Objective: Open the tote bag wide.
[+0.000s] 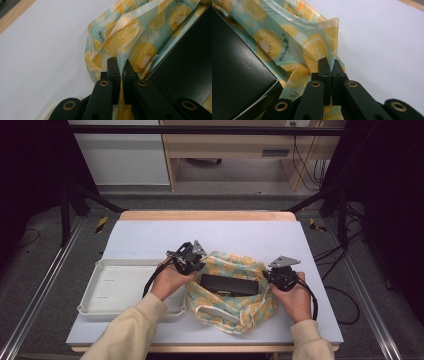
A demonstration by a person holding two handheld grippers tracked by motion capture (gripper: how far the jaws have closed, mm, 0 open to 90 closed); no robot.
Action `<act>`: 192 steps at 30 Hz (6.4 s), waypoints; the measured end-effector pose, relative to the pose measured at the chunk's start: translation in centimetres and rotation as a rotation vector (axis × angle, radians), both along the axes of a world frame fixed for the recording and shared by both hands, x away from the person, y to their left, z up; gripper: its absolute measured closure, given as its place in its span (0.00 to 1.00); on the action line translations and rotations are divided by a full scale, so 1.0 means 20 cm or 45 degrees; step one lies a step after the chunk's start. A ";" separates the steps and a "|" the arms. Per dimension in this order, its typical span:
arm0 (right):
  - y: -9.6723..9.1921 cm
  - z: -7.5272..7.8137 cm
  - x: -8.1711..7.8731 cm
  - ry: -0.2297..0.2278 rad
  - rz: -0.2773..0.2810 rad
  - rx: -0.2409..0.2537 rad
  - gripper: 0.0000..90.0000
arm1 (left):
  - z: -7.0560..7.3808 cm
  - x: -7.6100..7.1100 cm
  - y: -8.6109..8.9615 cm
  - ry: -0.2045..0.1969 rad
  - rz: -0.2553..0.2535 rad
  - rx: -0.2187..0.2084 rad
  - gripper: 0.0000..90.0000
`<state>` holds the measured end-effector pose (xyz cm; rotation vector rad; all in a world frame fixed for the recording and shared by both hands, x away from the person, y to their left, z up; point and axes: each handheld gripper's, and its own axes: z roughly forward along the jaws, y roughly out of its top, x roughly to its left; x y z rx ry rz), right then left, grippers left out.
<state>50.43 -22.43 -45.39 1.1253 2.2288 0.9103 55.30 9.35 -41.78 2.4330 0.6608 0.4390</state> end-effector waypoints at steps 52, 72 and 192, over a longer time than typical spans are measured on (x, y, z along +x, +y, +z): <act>0.02 0.25 -0.18 -0.155 -0.013 0.021 0.52 | 0.21 -0.18 0.13 -0.170 -0.008 -0.255 0.62; 0.12 0.28 -0.32 -0.167 0.082 0.048 0.73 | 0.23 -0.32 0.07 -0.141 -0.104 -0.235 0.80; 0.02 -0.11 -0.45 0.090 0.077 -0.004 1.00 | -0.24 -0.60 0.01 0.130 -0.161 -0.089 1.00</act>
